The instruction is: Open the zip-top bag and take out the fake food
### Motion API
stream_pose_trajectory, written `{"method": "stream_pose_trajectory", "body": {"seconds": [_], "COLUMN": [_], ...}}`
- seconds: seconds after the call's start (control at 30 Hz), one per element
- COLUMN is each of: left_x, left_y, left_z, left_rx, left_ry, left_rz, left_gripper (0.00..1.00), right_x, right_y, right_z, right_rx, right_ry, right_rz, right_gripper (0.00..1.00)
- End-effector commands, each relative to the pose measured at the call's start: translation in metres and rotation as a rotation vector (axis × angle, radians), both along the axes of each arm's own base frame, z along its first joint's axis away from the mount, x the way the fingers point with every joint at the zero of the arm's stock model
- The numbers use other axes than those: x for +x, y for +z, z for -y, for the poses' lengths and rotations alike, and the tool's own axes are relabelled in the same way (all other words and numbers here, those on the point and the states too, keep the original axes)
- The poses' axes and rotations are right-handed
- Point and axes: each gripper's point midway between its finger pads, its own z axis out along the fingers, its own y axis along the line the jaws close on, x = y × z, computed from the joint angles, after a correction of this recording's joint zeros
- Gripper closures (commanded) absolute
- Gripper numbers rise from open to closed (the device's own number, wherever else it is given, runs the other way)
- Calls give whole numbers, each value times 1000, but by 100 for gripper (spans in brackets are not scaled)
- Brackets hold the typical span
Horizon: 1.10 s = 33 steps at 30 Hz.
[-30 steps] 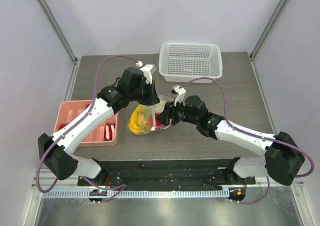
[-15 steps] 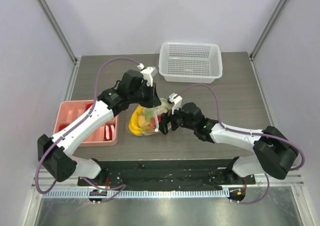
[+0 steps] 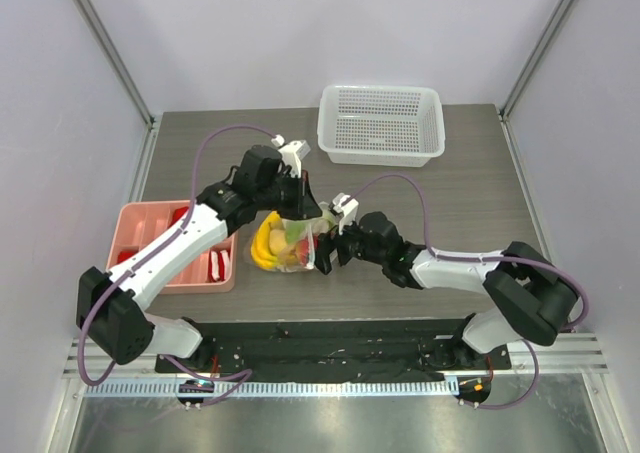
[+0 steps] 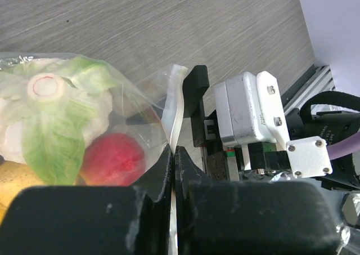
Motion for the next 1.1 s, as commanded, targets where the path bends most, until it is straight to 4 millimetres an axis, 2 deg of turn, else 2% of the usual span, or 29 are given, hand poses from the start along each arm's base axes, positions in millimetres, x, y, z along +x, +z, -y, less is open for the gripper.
{"method": "stream_pose_trajectory", "body": {"seconds": [0.0, 0.07, 0.13, 0.17, 0.23, 0.27, 0.33, 0.37, 0.5, 0.57, 0.6, 0.63, 0.73, 0.77, 0.8, 0.83, 0.87, 0.9, 0.93, 0.97, 1.0, 1.07], "left_x": [4, 3, 4, 4, 6, 6, 6, 6, 8, 9, 10, 10, 13, 13, 13, 14, 14, 15, 16, 15, 16, 17], "left_y": [18, 14, 13, 13, 12, 11, 8, 8, 2, 2, 1, 2, -2, -3, -4, -3, -5, -4, -6, -6, -7, -9], "left_z": [4, 4, 4, 4, 2, 2, 2, 2, 0, -2, -2, -3, -7, -8, -9, -9, -10, -10, -11, -11, -12, -12], "left_rx": [-71, -70, -69, -71, -65, -64, -60, -61, -41, -35, -30, -23, 12, 19, 23, 24, 30, 29, 32, 31, 31, 36], "left_ry": [12, 17, 23, 27, 41, 41, 46, 49, 66, 70, 72, 73, 85, 88, 92, 94, 96, 98, 101, 101, 105, 105], "left_rz": [39, 27, 24, 20, 24, 18, 11, 9, 1, 5, 6, 10, 14, 11, 11, 14, 13, 14, 9, 5, 4, 0], "left_gripper": [100, 100, 100, 100, 100, 100, 100, 100, 100, 100, 100, 100, 100, 100, 100, 100, 100, 100, 100, 100, 100, 100], "right_x": [7, 7, 8, 10, 10, 13, 14, 16, 22, 22, 21, 19, 18, 19, 17, 19, 20, 22, 22, 24, 24, 31], "right_y": [3, 9, 1, 4, -8, -2, -14, -14, -29, -34, -35, -34, -26, -11, -10, -9, -5, 12, 11, 19, 35, 46], "right_z": [-7, -13, -18, -21, -22, -24, -25, -27, -29, -31, -34, -36, -32, -28, -21, -15, -12, -10, -7, -7, -5, 4], "right_rx": [40, 78, 93, 112, 106, 146, 144, 161, 190, 214, 224, 232, 232, 252, 242, 216, 209, 228, 204, 211, 238, 238], "right_ry": [-5, 15, 14, 11, -1, -17, -27, -41, -87, -82, -78, -63, -70, -85, -100, -123, -138, -150, -163, -169, -176, -239], "right_rz": [55, 73, 55, 69, 57, 76, 59, 57, 44, 37, 25, 20, 33, 54, 59, 65, 73, 94, 81, 90, 110, 116], "right_gripper": [4, 4, 4, 4, 4, 3, 3, 3, 10, 16, 26, 30, 43, 48, 58, 64, 69, 81, 86, 89, 89, 89]}}
